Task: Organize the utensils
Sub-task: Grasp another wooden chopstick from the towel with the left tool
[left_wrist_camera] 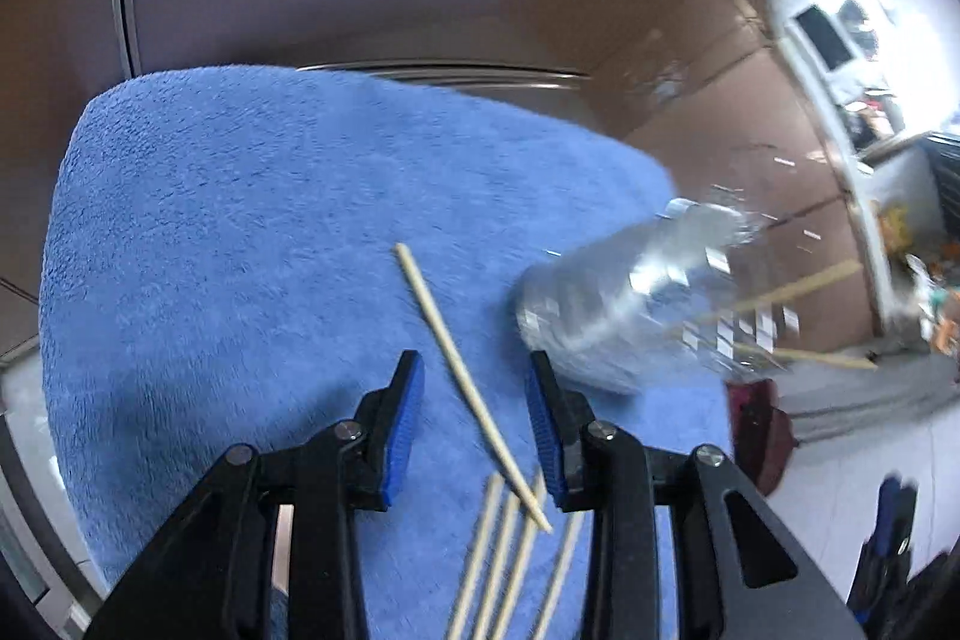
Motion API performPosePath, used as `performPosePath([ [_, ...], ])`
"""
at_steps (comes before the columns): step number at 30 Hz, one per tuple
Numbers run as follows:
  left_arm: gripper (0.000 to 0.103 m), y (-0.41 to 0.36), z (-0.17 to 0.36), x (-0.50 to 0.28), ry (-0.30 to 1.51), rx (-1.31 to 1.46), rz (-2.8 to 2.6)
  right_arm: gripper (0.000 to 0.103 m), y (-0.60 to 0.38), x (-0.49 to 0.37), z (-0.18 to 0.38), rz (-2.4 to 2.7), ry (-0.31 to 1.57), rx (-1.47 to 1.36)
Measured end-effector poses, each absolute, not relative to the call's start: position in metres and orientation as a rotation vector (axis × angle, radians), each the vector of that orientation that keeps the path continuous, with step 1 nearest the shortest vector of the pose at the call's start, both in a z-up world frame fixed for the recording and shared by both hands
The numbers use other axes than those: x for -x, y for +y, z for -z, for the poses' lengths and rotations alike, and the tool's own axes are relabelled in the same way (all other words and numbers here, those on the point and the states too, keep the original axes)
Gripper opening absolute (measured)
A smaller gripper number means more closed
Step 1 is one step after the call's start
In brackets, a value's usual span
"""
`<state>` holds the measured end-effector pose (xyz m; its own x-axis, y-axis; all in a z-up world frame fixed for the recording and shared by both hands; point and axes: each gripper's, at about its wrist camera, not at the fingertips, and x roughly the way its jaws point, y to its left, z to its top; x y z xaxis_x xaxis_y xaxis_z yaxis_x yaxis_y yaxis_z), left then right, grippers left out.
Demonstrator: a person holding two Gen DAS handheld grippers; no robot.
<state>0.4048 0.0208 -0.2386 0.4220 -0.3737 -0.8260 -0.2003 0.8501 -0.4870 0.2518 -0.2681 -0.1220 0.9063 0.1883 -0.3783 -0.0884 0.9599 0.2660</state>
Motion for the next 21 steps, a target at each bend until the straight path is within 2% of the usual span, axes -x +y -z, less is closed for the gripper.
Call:
performPosePath([
  [8,0.03,0.008,0.272,-0.446,1.249,0.513,0.019,0.029,-0.313,-0.278,0.181,-0.105,0.528,-0.371],
  [14,0.018,0.0,0.29,-0.472,1.309,0.487,-0.073,0.029,-0.325,-0.29,0.202,-0.104,0.559,-0.396],
  [21,0.005,-0.007,0.288,-0.477,1.282,0.438,-0.128,0.029,-0.332,-0.293,0.218,-0.104,0.587,-0.416],
])
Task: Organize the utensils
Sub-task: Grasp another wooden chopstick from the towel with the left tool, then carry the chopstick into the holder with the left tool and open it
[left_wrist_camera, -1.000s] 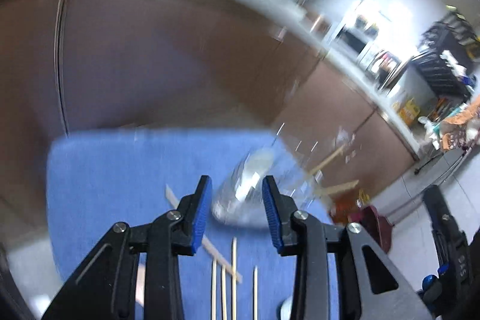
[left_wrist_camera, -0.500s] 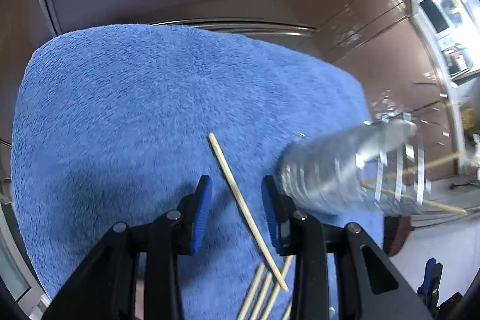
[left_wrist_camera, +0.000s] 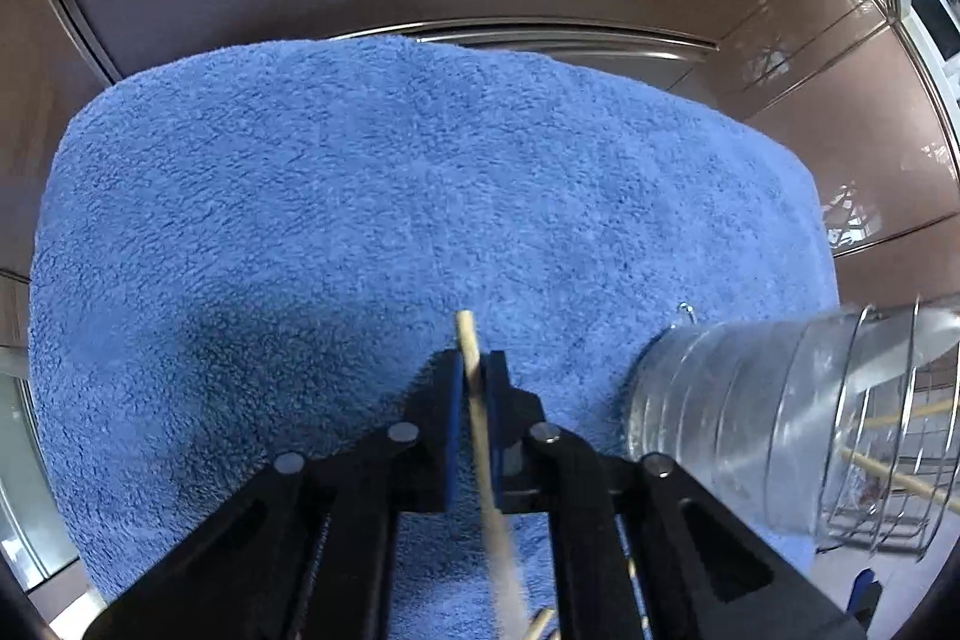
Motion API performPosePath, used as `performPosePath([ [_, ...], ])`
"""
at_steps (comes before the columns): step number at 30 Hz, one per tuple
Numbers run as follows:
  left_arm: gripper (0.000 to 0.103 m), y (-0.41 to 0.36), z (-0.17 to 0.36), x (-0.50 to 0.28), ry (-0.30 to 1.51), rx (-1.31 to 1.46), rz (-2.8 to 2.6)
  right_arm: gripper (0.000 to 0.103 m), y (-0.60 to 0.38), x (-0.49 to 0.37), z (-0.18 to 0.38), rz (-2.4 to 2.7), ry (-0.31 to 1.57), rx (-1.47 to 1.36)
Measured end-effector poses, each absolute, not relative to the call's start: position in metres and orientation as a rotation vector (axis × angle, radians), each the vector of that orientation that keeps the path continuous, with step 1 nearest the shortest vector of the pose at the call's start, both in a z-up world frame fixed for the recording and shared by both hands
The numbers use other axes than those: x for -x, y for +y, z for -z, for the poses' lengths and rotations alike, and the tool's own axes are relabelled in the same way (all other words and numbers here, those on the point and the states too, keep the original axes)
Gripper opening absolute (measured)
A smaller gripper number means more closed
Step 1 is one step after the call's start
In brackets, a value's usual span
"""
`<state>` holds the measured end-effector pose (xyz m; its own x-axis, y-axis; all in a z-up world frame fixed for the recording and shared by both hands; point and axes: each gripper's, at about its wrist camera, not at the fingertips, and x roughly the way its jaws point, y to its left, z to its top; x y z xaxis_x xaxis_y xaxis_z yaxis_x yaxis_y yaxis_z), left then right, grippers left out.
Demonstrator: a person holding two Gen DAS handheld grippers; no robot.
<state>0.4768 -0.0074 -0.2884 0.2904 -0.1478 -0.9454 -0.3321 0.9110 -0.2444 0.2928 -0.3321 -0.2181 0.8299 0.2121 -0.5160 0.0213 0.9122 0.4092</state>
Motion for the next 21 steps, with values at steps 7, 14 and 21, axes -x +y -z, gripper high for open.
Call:
performPosePath([
  [7,0.005,0.008,0.27,-0.444,1.213,0.562,-0.042,0.029,-0.335,-0.284,0.218,-0.095,0.596,-0.424],
  [14,0.005,0.019,0.18,-0.389,0.983,0.609,0.129,0.029,-0.334,-0.268,0.208,-0.084,0.581,-0.418],
  [21,0.005,0.009,0.064,-0.343,0.504,0.572,0.19,0.029,-0.325,-0.26,0.196,-0.08,0.557,-0.395],
])
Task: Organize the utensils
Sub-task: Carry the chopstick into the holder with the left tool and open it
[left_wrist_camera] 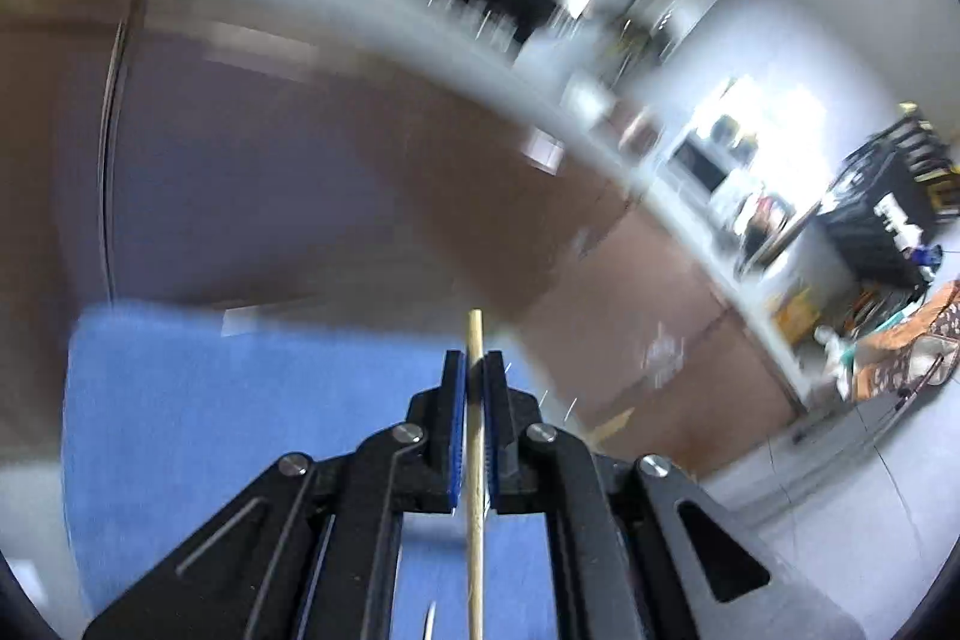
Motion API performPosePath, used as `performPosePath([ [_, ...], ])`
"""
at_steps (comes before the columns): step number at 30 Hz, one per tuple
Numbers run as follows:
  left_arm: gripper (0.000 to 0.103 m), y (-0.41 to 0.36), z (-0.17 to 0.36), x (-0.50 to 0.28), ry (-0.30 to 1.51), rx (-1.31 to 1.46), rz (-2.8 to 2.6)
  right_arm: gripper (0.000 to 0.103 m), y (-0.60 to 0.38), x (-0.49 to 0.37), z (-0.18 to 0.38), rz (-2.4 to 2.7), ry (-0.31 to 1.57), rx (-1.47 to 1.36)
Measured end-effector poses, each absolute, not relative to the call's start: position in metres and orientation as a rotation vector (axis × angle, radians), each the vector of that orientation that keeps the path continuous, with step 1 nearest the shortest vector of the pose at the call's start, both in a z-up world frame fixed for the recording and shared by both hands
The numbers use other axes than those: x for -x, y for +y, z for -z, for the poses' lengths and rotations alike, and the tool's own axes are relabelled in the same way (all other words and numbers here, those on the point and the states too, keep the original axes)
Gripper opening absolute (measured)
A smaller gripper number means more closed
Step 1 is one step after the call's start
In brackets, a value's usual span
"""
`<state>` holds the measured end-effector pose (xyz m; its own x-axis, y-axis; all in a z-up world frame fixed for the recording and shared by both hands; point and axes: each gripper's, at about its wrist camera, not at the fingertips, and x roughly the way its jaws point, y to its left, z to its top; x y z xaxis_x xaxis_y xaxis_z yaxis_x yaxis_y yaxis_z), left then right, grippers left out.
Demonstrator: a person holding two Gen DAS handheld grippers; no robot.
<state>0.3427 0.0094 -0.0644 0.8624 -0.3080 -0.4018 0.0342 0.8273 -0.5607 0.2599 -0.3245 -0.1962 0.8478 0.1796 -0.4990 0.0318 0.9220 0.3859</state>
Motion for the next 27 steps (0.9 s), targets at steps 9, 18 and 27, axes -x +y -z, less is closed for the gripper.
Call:
performPosePath([
  [9,0.005,-0.044,0.038,-0.348,0.131,0.395,0.024,0.029,-0.321,-0.263,0.187,-0.063,0.532,-0.34],
  [18,0.005,-0.104,0.115,-0.379,0.099,0.252,-0.033,0.029,-0.329,-0.275,0.194,-0.04,0.541,-0.337],
  [27,0.022,-0.115,0.146,-0.37,0.156,0.175,-0.019,0.03,-0.319,-0.275,0.198,-0.054,0.555,-0.337],
])
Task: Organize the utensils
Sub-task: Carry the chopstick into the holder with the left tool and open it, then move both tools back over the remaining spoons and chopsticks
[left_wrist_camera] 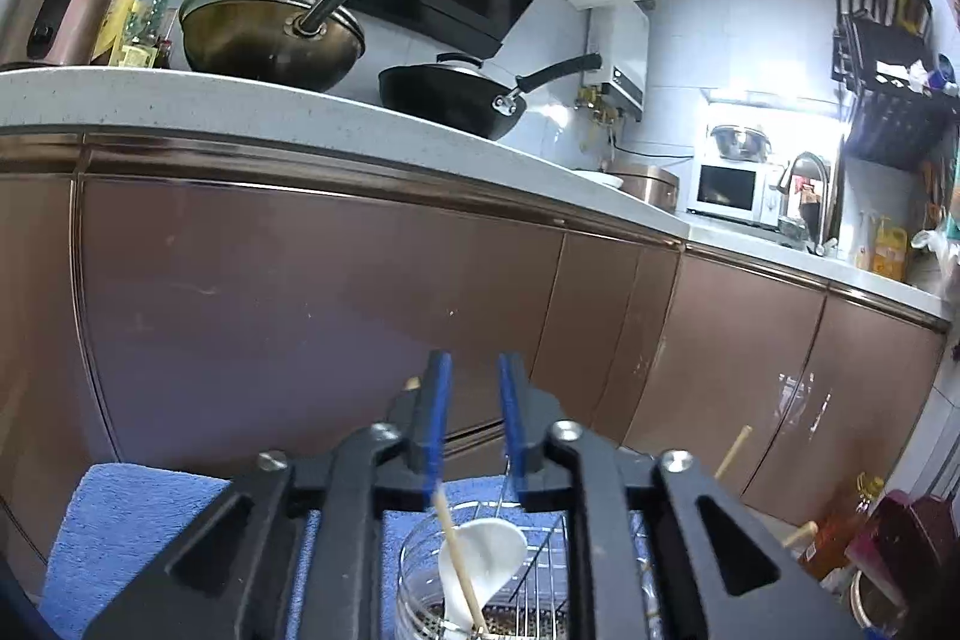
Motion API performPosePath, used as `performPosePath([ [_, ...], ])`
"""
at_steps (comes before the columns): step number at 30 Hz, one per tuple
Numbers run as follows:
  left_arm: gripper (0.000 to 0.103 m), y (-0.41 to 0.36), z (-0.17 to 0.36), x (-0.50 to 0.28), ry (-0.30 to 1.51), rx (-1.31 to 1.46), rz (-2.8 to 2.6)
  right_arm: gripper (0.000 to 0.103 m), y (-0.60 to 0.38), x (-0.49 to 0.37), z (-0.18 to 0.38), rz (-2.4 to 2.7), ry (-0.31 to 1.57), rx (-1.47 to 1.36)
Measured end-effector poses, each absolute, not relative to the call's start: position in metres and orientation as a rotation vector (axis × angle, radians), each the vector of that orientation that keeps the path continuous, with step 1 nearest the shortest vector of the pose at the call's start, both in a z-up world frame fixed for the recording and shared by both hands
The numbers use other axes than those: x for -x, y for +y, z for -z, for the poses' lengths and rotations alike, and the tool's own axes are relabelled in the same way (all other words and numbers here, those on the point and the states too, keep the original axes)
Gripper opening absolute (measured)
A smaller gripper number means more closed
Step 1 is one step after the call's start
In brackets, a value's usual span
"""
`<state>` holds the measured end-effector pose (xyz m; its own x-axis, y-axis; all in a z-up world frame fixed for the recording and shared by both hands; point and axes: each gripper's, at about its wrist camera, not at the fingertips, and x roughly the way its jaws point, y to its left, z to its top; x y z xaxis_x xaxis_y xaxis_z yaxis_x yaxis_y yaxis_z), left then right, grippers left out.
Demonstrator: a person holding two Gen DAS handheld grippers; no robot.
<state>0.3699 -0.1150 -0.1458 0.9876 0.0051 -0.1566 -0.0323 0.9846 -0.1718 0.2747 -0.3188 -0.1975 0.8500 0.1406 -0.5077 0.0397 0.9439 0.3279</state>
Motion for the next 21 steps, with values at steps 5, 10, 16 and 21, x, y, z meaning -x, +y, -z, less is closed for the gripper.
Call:
performPosePath([
  [5,0.033,-0.114,0.139,-0.353,0.175,0.162,0.002,0.033,-0.312,-0.266,0.19,-0.051,0.552,-0.323],
  [10,0.039,-0.105,0.126,-0.319,0.168,0.149,0.026,0.037,-0.307,-0.248,0.175,-0.041,0.53,-0.306],
  [16,0.044,-0.093,0.111,-0.274,0.188,0.092,0.037,0.037,-0.298,-0.225,0.156,-0.04,0.507,-0.285],
  [21,0.044,-0.077,0.099,-0.237,0.198,0.066,0.059,0.037,-0.287,-0.2,0.139,-0.051,0.481,-0.26],
])
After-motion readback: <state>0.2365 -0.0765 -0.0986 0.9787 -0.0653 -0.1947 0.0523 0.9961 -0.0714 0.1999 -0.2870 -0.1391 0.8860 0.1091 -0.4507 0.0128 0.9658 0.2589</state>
